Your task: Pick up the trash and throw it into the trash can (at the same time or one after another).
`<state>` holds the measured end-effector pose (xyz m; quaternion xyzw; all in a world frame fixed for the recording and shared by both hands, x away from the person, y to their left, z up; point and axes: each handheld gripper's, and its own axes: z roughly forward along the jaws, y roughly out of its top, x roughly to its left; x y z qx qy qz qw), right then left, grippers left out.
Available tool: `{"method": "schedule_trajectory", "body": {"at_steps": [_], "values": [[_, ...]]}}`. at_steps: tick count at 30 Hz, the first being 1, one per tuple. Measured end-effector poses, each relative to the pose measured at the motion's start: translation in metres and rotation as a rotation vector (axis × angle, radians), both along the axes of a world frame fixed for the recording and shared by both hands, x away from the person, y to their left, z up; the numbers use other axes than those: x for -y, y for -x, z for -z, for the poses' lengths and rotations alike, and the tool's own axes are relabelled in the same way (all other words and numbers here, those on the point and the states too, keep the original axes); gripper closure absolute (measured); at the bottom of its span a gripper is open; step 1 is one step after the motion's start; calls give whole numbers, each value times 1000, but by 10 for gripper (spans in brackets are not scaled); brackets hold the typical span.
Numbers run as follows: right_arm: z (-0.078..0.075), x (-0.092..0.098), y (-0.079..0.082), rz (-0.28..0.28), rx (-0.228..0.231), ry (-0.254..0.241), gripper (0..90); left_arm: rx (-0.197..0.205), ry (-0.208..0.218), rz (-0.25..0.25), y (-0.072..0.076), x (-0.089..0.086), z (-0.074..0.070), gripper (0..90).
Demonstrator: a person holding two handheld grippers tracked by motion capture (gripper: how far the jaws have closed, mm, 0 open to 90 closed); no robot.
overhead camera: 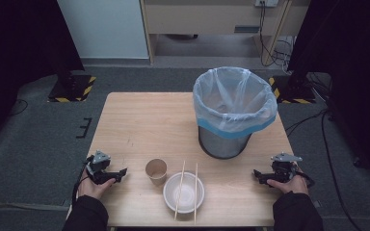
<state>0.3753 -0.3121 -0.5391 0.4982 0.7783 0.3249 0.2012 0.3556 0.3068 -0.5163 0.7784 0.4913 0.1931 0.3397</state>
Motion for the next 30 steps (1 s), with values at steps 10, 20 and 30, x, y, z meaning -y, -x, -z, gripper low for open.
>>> {"method": "schedule_trajectory", "body": {"at_steps": [10, 20, 30], "values": [[0, 1, -2, -16, 2, 6, 8, 177, 32, -23, 9, 3, -35, 143], [0, 1, -2, -13, 1, 3, 7, 321, 83, -69, 18, 7, -67, 157], [0, 0, -2, -15, -1, 0, 7, 388, 159, -52, 25, 23, -90, 198]]}}
